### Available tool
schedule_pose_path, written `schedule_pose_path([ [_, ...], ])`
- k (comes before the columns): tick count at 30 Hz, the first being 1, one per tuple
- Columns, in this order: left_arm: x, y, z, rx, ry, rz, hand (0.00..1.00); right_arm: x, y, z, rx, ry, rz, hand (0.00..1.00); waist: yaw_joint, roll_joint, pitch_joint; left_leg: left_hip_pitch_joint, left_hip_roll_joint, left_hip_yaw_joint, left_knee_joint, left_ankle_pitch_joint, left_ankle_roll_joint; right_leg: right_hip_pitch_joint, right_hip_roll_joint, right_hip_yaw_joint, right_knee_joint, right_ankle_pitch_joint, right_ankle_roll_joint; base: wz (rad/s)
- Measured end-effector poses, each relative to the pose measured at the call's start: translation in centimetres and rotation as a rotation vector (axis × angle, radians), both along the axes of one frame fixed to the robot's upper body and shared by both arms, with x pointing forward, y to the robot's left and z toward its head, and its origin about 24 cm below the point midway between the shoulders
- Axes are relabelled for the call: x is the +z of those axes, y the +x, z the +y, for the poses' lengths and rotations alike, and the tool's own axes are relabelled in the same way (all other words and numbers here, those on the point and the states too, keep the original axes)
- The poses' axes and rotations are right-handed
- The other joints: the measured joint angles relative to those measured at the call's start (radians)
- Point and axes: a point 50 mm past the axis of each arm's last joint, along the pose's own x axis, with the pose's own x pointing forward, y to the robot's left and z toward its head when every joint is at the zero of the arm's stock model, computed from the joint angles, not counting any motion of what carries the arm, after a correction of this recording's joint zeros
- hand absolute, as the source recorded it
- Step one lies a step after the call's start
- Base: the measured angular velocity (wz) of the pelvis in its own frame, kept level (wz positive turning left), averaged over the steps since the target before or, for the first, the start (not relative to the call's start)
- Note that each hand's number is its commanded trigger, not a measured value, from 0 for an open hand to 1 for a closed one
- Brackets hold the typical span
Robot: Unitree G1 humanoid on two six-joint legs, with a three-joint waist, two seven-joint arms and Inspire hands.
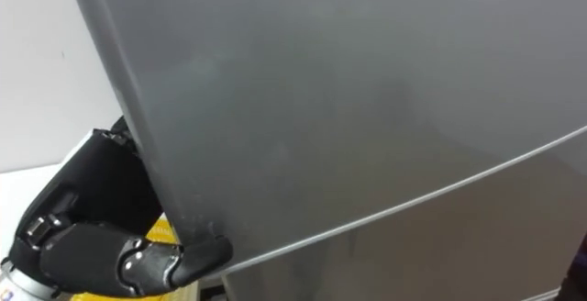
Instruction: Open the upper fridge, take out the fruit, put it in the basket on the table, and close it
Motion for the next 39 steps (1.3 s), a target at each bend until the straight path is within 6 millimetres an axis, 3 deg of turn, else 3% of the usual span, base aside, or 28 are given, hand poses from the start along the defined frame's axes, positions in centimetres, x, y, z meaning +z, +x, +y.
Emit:
schedule_pose_path([
  [10, -0.1, -0.1, -0.7, -0.059, 0.000, 0.000, 0.00, 0.1, 0.1, -0.2, 0.010, -0.005, 0.010, 0.00, -0.006, 0.015, 0.0072, -0.015, -0.001, 0.000, 0.000, 0.003, 0.014, -0.001, -0.004, -0.001, 0.010, 0.011, 0.004, 0.02],
  [19, 0.1, -0.6, -1.8, -0.115, 0.005, -0.012, 0.00, 0.0, -0.3, -0.2, 0.011, 0.006, 0.032, 0.00, -0.009, 0.013, 0.0072, -0.021, -0.006, 0.002, 0.005, 0.006, 0.021, -0.005, -0.012, 0.002, 0.013, 0.013, 0.008, 0.06],
  [28, -0.1, -1.0, -2.8, -0.201, -0.011, -0.015, 0.00, 0.0, -0.4, -0.3, -0.006, 0.025, 0.040, 0.00, -0.019, 0.010, 0.0052, -0.028, 0.000, 0.033, 0.015, 0.003, 0.027, -0.021, -0.013, 0.016, 0.015, 0.017, 0.014, -0.02],
  [29, -0.1, -1.1, -3.0, -0.220, -0.020, -0.010, 0.00, 0.0, -0.5, -0.3, -0.011, 0.026, 0.041, 0.00, -0.027, 0.004, 0.0089, -0.028, 0.000, 0.033, 0.015, 0.002, 0.029, -0.021, -0.013, 0.020, 0.015, 0.019, 0.016, -0.05],
  [30, -0.1, -1.1, -3.4, -0.240, -0.017, -0.014, 0.00, 0.0, -0.4, -0.3, -0.011, 0.027, 0.039, 0.00, -0.032, 0.007, 0.0063, -0.028, 0.000, 0.037, 0.015, 0.002, 0.030, -0.022, -0.013, 0.027, 0.015, 0.020, 0.017, -0.09],
  [35, 1.0, -1.4, -5.7, -0.372, -0.004, -0.080, 0.00, 0.0, -0.5, -0.3, -0.008, 0.027, 0.042, 0.00, -0.046, 0.002, 0.0088, -0.032, 0.000, 0.055, 0.011, 0.000, 0.033, -0.034, -0.012, 0.052, 0.015, 0.025, 0.019, -0.13],
  [39, 1.8, -2.2, -8.3, -0.561, 0.040, -0.153, 0.00, 0.1, -0.4, -0.4, 0.004, 0.025, 0.035, 0.00, -0.061, 0.010, 0.0049, -0.021, 0.002, 0.085, -0.002, 0.000, 0.033, -0.036, -0.010, 0.082, 0.014, 0.028, 0.020, -0.21],
])
